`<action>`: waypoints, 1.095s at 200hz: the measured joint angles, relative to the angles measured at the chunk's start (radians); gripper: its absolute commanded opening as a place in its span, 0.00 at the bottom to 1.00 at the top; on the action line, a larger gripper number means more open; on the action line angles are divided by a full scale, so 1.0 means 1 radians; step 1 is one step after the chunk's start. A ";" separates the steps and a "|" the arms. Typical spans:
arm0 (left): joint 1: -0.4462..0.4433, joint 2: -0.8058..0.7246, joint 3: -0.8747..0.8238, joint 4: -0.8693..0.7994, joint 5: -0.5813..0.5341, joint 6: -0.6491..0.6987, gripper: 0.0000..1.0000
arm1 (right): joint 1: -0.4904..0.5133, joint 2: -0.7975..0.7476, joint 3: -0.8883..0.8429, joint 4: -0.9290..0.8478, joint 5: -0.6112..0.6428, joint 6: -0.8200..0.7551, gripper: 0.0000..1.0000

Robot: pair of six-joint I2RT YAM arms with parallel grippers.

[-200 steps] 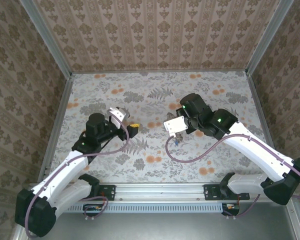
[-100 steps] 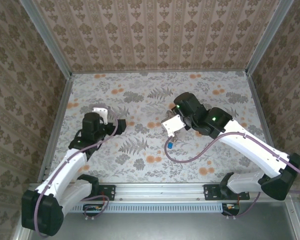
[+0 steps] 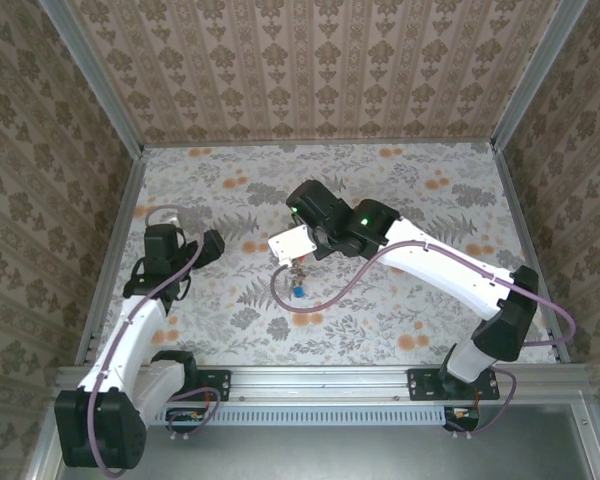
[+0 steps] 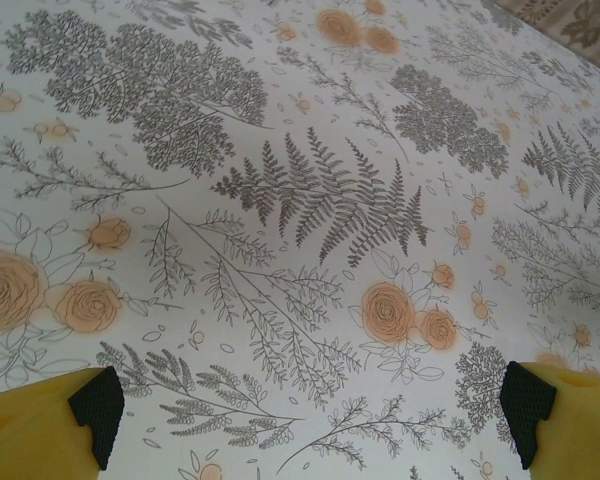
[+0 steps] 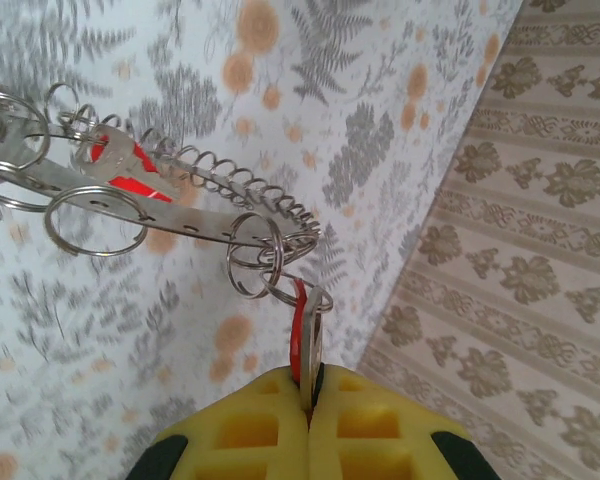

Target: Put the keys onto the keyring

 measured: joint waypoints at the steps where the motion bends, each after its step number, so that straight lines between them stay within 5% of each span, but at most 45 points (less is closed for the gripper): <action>1: 0.001 0.000 0.000 0.000 0.000 0.000 1.00 | 0.000 0.002 0.002 0.000 -0.001 0.003 0.00; 54: 0.146 -0.006 0.006 -0.063 0.100 -0.064 1.00 | 0.058 0.155 0.138 0.066 -0.135 0.361 0.00; 95: 0.283 -0.005 0.008 -0.098 0.187 -0.107 1.00 | 0.039 0.251 0.130 0.103 -0.213 0.488 0.00; 219: 0.277 0.092 -0.007 -0.039 0.292 -0.103 1.00 | -0.214 0.023 -0.557 0.204 -0.232 0.424 0.00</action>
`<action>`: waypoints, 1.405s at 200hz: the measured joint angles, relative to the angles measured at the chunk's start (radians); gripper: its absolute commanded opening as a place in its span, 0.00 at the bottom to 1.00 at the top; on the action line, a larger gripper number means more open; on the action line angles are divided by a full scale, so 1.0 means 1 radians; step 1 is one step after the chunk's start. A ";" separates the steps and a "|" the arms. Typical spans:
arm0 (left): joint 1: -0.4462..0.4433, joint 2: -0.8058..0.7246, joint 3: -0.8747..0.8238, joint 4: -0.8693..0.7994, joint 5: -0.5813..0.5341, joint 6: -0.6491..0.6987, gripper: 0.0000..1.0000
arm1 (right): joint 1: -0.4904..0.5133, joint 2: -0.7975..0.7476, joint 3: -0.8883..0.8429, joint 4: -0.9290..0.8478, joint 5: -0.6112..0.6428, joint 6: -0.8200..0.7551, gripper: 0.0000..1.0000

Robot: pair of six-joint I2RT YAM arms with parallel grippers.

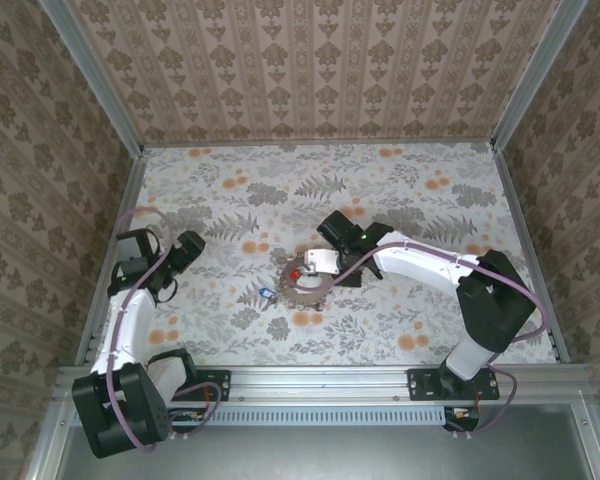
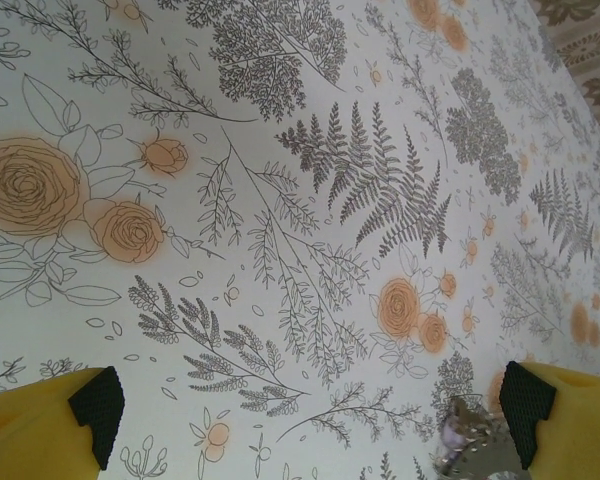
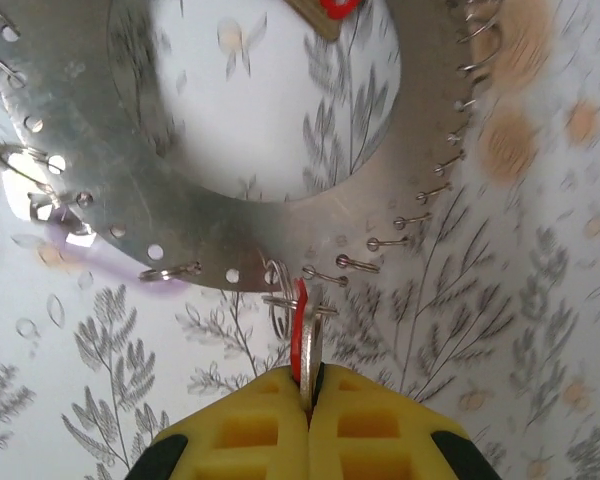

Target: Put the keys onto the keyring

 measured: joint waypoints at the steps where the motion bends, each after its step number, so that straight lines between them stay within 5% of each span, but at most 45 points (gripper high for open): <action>1: -0.001 0.001 0.000 0.000 0.000 0.000 1.00 | -0.002 0.000 -0.002 0.000 0.001 -0.001 0.00; 44: -0.040 0.028 0.001 -0.007 -0.034 0.038 1.00 | -0.078 0.027 -0.090 0.011 0.054 -0.006 0.01; 88: -0.056 0.027 0.018 -0.027 -0.109 0.102 1.00 | -0.148 0.027 -0.105 -0.025 0.148 0.025 0.38; 146: -0.102 0.027 0.084 -0.101 -0.258 0.195 1.00 | -0.196 -0.011 -0.107 -0.056 0.223 0.054 0.48; 185: -0.108 -0.049 0.102 -0.139 -0.289 0.241 1.00 | -0.253 -0.314 -0.116 0.098 0.103 0.126 0.62; 192: -0.112 -0.083 0.109 -0.143 -0.295 0.246 1.00 | -0.270 -0.385 -0.124 0.156 0.072 0.149 0.72; 195: -0.113 -0.100 0.112 -0.145 -0.296 0.249 1.00 | -0.277 -0.424 -0.129 0.186 0.056 0.171 0.92; 199: -0.116 -0.119 0.117 -0.145 -0.299 0.253 1.00 | -0.286 -0.462 -0.138 0.224 0.038 0.174 0.99; 230: -0.129 -0.303 0.137 -0.127 -0.286 0.325 1.00 | -0.335 -0.735 -0.246 0.534 -0.048 0.297 1.00; 281: -0.174 -0.513 0.027 0.036 -0.179 0.608 1.00 | -0.415 -0.950 -0.402 0.807 -0.012 0.487 1.00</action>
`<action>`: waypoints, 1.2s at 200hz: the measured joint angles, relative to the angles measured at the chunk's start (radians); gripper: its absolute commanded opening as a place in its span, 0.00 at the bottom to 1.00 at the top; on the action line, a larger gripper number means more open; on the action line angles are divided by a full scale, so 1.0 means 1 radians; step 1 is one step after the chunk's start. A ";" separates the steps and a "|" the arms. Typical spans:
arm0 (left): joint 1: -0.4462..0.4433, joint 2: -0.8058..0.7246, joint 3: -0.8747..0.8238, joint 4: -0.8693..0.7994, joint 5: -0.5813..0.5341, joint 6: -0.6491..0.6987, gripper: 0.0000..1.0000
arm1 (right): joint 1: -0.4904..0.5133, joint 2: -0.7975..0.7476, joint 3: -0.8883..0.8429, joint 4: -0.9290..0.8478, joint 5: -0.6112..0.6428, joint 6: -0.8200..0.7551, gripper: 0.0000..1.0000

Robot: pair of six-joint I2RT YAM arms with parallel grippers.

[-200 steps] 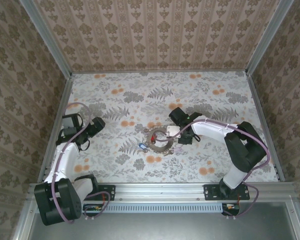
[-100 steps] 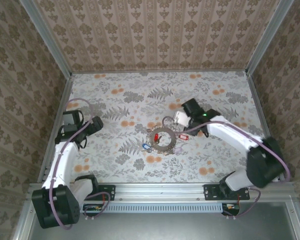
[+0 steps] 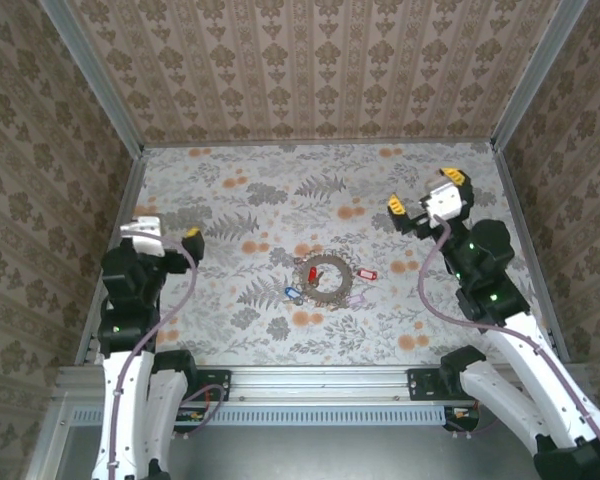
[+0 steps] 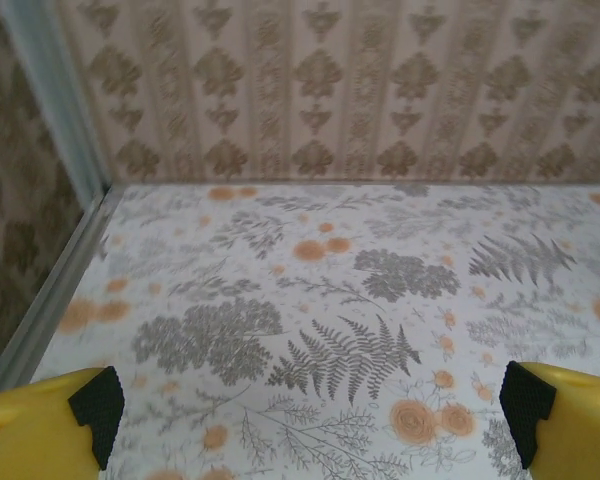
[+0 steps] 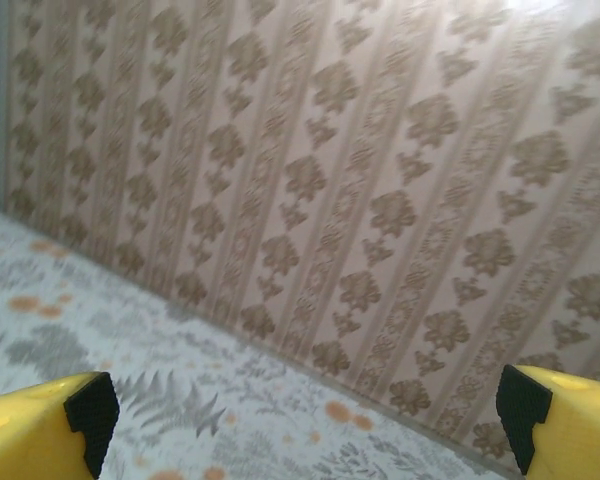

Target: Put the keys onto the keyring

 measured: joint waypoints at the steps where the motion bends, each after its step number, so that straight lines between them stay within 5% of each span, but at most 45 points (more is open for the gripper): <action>1: -0.002 -0.001 -0.004 0.003 0.002 0.004 1.00 | -0.001 -0.004 -0.003 0.003 0.002 0.002 1.00; 39: -0.043 0.030 -0.218 0.165 0.007 0.106 1.00 | -0.021 -0.129 -0.212 0.131 0.120 0.103 1.00; 87: -0.062 0.297 -0.308 0.414 -0.062 0.115 1.00 | -0.092 -0.087 -0.494 0.246 0.202 0.206 1.00; 159: -0.062 0.653 -0.311 0.756 -0.084 0.114 1.00 | -0.163 0.425 -0.601 0.634 0.149 0.256 1.00; 215: -0.034 0.831 -0.307 0.986 -0.092 0.102 1.00 | -0.227 0.795 -0.483 0.875 0.087 0.264 1.00; 240: -0.020 0.923 -0.295 1.066 -0.090 0.100 1.00 | -0.241 0.840 -0.436 0.852 0.066 0.266 1.00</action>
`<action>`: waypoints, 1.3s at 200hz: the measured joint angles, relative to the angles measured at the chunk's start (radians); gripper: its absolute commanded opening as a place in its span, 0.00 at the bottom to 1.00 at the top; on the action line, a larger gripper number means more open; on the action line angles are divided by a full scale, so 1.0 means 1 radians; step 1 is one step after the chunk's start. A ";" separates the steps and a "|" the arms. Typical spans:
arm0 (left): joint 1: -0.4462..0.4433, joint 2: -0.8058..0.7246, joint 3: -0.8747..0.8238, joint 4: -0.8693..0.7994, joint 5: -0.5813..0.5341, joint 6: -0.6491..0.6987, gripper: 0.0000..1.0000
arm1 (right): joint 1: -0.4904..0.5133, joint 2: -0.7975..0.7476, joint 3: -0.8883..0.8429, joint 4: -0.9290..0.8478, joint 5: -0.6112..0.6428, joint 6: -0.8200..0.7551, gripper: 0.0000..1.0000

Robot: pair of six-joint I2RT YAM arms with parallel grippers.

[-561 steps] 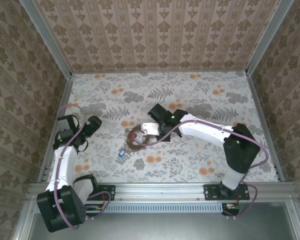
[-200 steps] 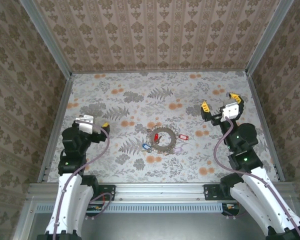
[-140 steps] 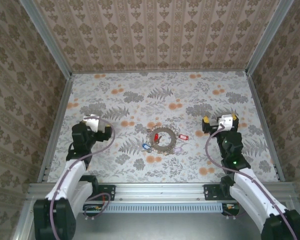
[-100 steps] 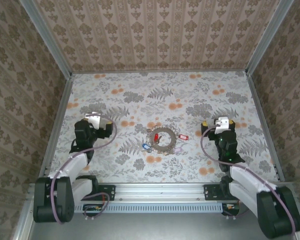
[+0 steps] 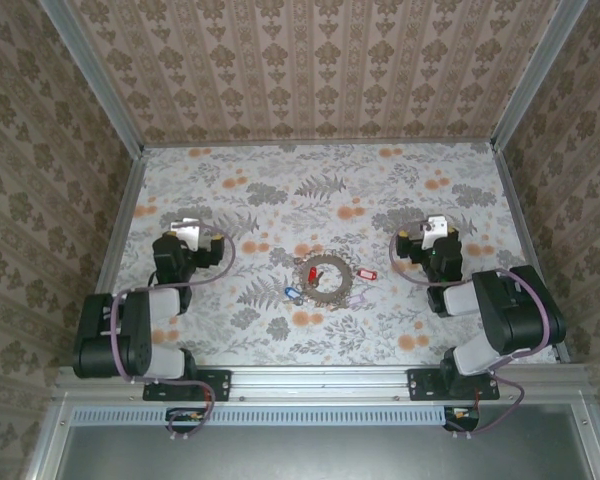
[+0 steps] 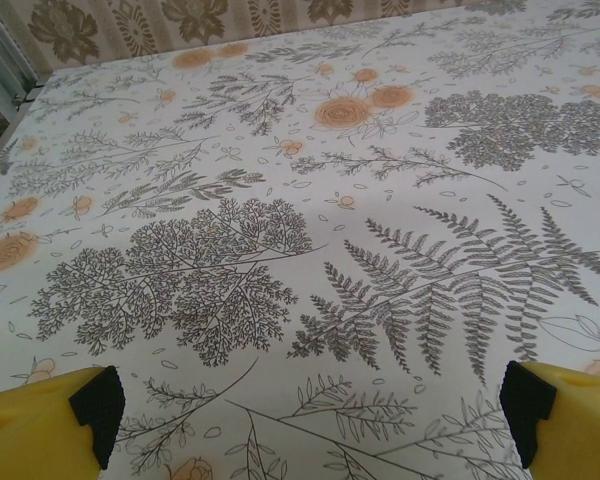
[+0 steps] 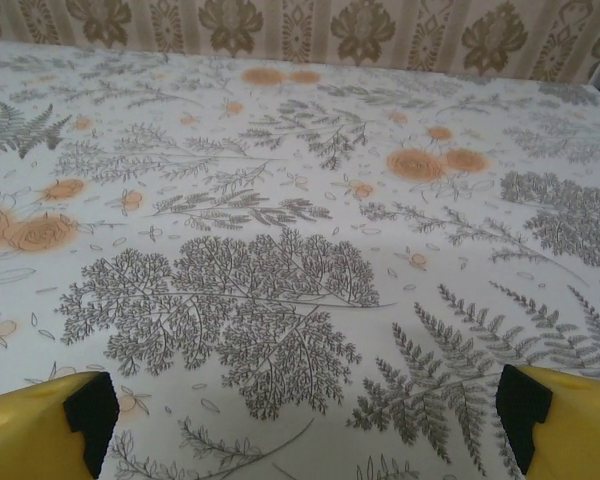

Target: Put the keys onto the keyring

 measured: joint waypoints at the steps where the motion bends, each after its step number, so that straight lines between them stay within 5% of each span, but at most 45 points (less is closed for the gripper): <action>1: 0.000 0.003 0.001 0.003 0.000 0.000 1.00 | 0.000 0.000 0.002 0.000 0.000 0.000 1.00; 37: 0.005 0.127 0.042 0.056 0.003 0.000 1.00 | -0.018 0.000 0.094 -0.074 -0.030 0.013 1.00; 260: 0.002 0.130 0.087 0.044 -0.098 -0.023 1.00 | -0.047 0.000 0.121 -0.184 -0.053 0.049 0.99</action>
